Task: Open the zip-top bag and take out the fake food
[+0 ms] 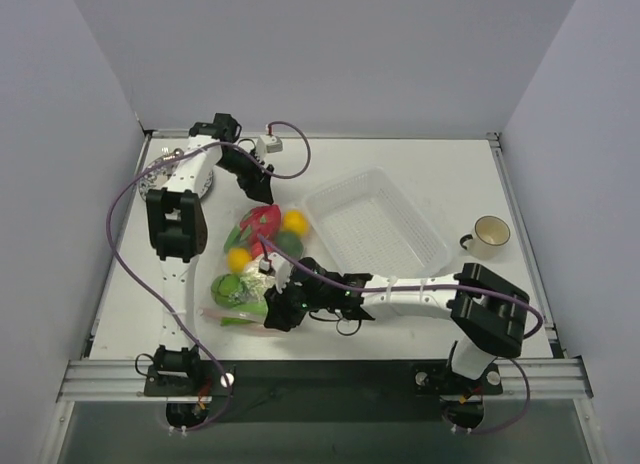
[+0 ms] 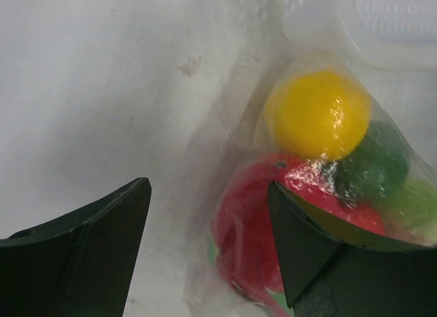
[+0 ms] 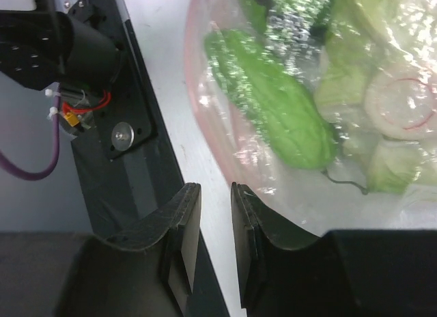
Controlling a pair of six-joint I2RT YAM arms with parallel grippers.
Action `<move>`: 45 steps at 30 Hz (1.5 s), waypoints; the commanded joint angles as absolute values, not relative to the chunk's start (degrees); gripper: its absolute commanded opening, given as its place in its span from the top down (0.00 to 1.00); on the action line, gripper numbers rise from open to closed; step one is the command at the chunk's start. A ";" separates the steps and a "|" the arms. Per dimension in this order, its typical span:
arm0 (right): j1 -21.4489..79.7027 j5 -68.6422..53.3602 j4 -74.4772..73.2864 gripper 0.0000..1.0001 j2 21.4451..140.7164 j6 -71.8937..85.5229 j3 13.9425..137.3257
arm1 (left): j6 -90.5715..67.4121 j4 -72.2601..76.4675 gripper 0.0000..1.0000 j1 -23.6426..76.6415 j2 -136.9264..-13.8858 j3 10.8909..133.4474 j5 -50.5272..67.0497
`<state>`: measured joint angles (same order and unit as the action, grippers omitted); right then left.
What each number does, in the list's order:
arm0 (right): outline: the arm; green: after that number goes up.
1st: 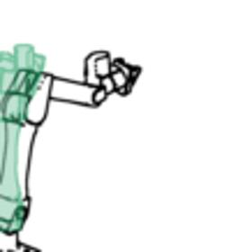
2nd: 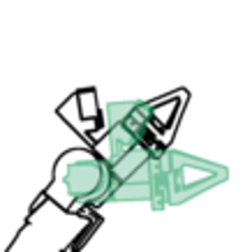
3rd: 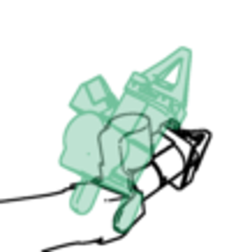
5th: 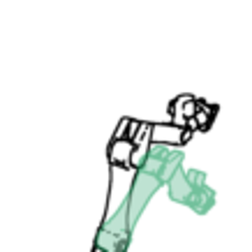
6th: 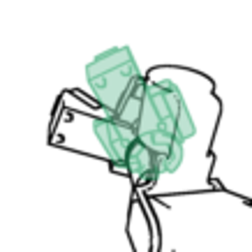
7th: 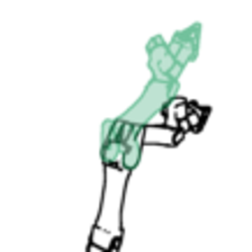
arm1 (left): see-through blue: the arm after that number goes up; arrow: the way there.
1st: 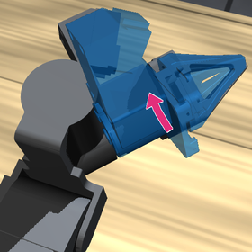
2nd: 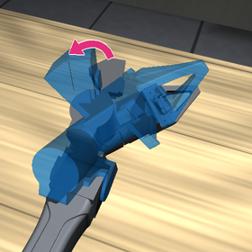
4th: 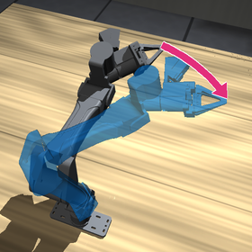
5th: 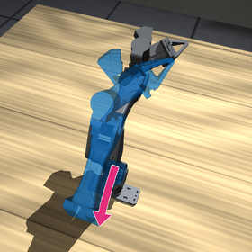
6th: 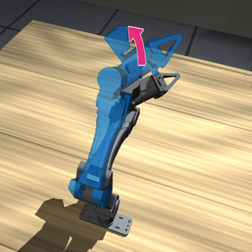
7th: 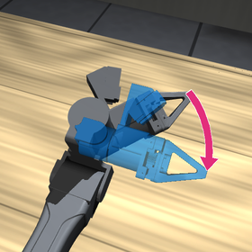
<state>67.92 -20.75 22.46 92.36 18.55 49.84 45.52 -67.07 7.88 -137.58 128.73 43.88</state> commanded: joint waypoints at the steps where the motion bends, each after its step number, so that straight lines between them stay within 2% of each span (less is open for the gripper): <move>1: 65.74 -28.82 28.04 0.74 95.09 21.62 51.85 | 55.27 -78.74 0.20 5.20 -134.92 127.62 48.25; 3: 65.39 -29.18 27.34 0.74 96.76 21.62 52.29 | 57.82 -80.85 0.21 4.22 -133.95 125.17 49.04; 6: 64.25 -27.08 25.94 0.75 97.91 21.36 52.29 | 61.15 -81.56 0.29 2.20 -131.14 119.04 49.31; 7: 63.20 -26.55 25.23 0.75 98.26 21.27 52.56 | 61.78 -81.56 0.35 1.50 -129.74 117.44 48.96; 10: 61.35 -24.70 23.30 0.75 98.70 20.75 52.73 | 63.72 -81.12 0.39 -1.56 -126.93 111.04 47.29; 13: 59.33 -23.12 21.80 0.75 98.53 18.81 53.52 | 66.09 -81.21 0.48 -4.83 -123.59 104.19 46.58; 14: 58.37 -22.77 21.36 0.75 98.61 18.29 54.74 | 66.44 -80.69 0.53 -5.79 -122.70 102.58 46.32; 17: 57.05 -22.15 19.60 0.75 99.75 16.44 57.38 | 68.29 -79.98 0.61 -9.40 -119.19 96.10 45.53; 24: 53.18 -20.13 14.68 0.74 103.62 12.66 67.48 | 70.84 -78.39 0.73 -19.32 -110.67 86.75 42.80; 29: 52.47 -13.90 9.68 0.71 101.96 11.43 69.96 | 73.47 -80.16 0.78 -25.83 -105.30 80.18 39.56; 35: 57.73 3.05 6.77 0.61 90.63 10.55 61.18 | 74.70 -74.10 0.84 -31.10 -96.07 67.69 33.84; 39: 62.39 7.90 5.36 0.57 85.35 11.86 56.35 | 75.85 -72.69 0.85 -32.25 -91.68 60.66 32.79; 45: 64.34 12.74 4.75 0.56 87.00 12.05 53.26 | 75.15 -69.88 0.86 -32.96 -90.26 59.33 31.21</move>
